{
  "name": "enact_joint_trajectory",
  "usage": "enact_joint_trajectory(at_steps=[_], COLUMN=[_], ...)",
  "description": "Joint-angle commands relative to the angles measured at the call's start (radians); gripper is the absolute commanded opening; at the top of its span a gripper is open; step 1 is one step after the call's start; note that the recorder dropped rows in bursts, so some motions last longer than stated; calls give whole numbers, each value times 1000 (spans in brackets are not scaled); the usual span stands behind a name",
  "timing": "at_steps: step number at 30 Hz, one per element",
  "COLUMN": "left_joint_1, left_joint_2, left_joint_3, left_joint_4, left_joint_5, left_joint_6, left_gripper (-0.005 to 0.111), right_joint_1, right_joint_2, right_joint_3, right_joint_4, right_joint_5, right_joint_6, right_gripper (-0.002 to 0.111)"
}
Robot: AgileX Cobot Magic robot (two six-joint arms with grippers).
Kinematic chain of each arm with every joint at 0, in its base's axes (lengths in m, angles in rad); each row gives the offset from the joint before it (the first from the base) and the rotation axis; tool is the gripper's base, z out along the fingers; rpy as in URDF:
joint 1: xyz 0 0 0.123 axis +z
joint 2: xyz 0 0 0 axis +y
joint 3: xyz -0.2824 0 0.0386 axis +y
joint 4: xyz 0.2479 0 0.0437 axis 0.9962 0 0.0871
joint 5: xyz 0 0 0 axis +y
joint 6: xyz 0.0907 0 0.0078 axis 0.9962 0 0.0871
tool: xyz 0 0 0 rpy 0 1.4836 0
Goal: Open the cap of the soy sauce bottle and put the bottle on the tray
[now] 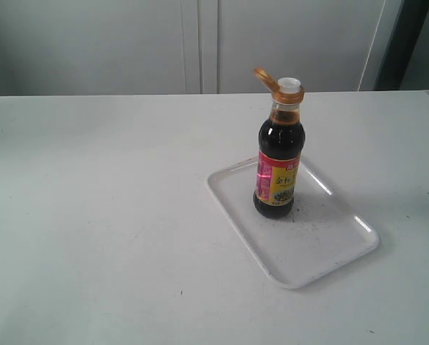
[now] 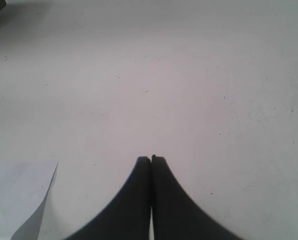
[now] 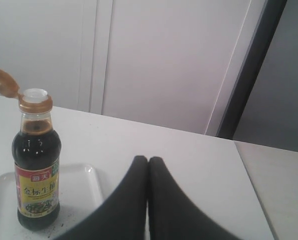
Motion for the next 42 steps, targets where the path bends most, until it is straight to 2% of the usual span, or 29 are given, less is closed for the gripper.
enact_joint_trajectory(at_steps=[1, 9, 14, 17, 31, 42], left_joint_1=[2, 2, 2, 2, 2, 2], left_joint_2=[-5, -5, -5, -5, -5, -5], left_joint_3=[4, 4, 4, 4, 4, 4], left_joint_4=[-7, -7, -7, -7, -7, -7], left_joint_5=[-4, -4, -4, -4, -4, -4], left_joint_6=[-9, -9, -9, -9, -9, -9], left_gripper=[0, 0, 0, 0, 0, 0], right_joint_1=[-1, -1, -1, -1, -1, -1], right_joint_2=[-7, -25, -103, -148, -328, -338], right_joint_3=[2, 49, 109, 140, 311, 462], right_joint_4=[0, -16, -199, -270, -302, -323], right_joint_5=[-22, -116, -125, -111, -76, -116], right_joint_6=[-8, 10, 318, 426, 428, 428], right_gripper=[0, 0, 0, 0, 0, 0])
